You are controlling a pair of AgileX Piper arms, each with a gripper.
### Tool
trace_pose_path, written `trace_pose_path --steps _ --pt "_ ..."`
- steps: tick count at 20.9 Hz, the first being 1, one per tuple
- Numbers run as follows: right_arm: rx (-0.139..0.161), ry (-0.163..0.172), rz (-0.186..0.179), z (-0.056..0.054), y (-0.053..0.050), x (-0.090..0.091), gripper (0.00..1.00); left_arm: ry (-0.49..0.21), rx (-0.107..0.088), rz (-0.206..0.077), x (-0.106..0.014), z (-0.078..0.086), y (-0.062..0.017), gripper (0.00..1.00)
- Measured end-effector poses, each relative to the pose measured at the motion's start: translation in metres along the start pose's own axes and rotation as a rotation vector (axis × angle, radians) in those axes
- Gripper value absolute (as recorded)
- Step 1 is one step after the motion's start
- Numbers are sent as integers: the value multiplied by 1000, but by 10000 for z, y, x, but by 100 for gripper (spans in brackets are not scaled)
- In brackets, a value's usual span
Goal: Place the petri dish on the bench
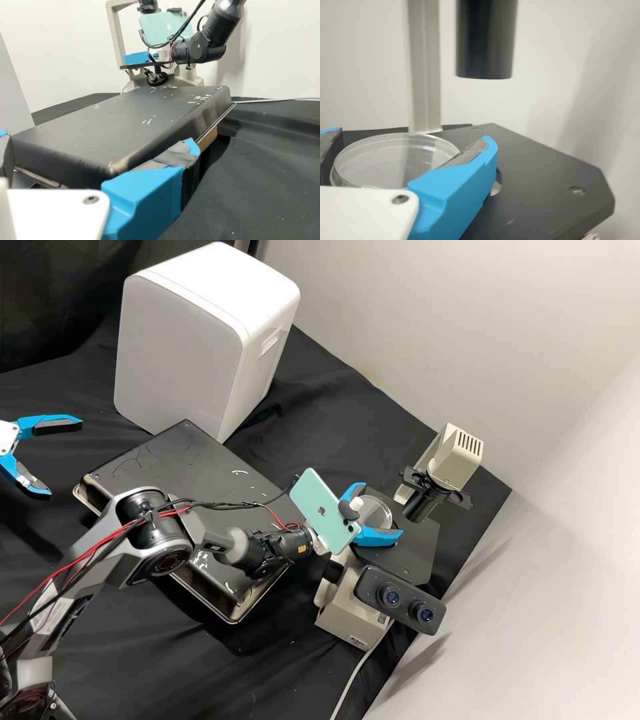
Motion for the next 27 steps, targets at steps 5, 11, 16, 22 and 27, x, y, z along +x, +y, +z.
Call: trace_pose_path --steps 5,11,16,22,27 --pt "5 50 -68 -238 -155 -213 0 0 0 0 0 0 0 100" --pt "-3 105 -140 -446 -300 -424 0 0 0 0 0 0 0 100" --pt "20 84 -182 -402 -409 -514 0 0 0 0 0 0 0 100" --pt "12 126 -216 -517 -488 -761 0 0 -2 -6 4 -2 -10 100" --pt "18 200 -213 -640 -514 -1042 0 0 -2 -6 4 -2 -10 100"
